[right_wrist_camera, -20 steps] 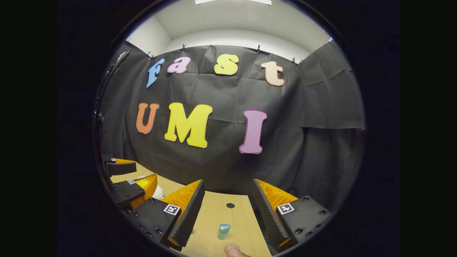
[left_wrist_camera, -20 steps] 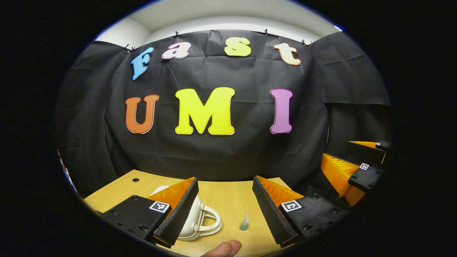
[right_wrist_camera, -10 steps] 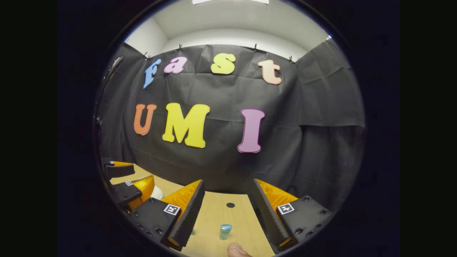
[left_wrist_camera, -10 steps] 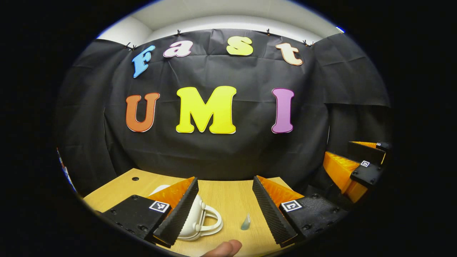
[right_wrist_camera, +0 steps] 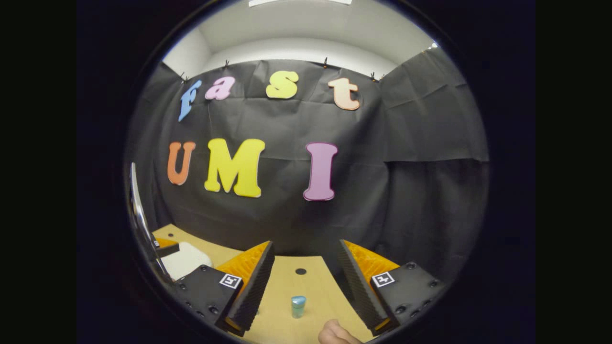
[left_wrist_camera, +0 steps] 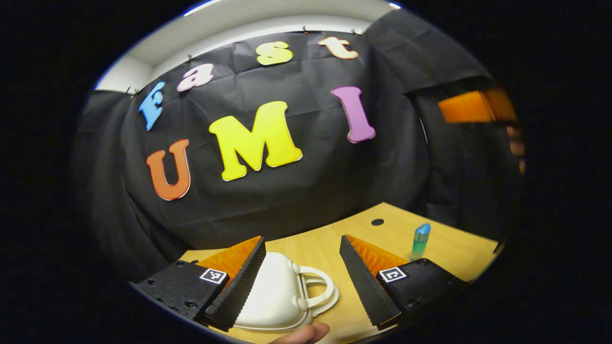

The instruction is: First open the suitcase, pack the skin care products into it, and then close the suitcase.

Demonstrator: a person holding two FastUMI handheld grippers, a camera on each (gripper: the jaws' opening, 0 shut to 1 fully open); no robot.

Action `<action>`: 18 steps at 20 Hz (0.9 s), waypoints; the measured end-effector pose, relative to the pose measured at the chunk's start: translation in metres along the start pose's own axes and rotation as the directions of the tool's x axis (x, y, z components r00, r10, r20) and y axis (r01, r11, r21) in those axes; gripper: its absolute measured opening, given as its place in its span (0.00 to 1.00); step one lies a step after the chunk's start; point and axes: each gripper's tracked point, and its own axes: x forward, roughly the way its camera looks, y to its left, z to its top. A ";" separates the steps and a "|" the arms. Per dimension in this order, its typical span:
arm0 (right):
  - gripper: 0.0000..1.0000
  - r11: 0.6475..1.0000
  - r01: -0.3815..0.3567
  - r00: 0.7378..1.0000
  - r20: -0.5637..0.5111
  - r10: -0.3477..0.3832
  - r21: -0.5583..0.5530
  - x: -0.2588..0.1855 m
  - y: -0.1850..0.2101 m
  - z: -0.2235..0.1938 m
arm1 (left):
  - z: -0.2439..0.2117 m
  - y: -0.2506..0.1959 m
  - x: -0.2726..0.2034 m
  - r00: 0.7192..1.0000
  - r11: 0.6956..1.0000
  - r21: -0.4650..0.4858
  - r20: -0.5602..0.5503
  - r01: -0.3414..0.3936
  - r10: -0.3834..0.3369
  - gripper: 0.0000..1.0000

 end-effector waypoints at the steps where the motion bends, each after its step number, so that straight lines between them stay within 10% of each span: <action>1: 0.80 1.000 0.004 1.000 -0.009 -0.004 -0.018 -0.001 -0.006 -0.005 | -0.010 -0.005 0.004 1.000 0.998 0.060 -0.009 0.001 0.000 0.99; 8: 0.80 1.000 -0.024 0.999 -0.037 0.023 -0.013 -0.011 -0.057 -0.028 | -0.090 -0.038 0.026 0.993 0.897 0.438 -0.120 0.052 0.001 0.96; 16: 0.80 0.996 -0.084 0.994 -0.069 0.086 0.031 -0.002 -0.095 -0.057 | -0.156 -0.023 0.054 0.935 0.674 0.734 -0.292 0.085 0.200 0.90; 18: 0.80 0.995 -0.092 0.993 -0.073 0.094 0.027 -0.005 -0.099 -0.061 | -0.158 -0.018 0.060 0.925 0.603 0.792 -0.295 0.098 0.238 0.72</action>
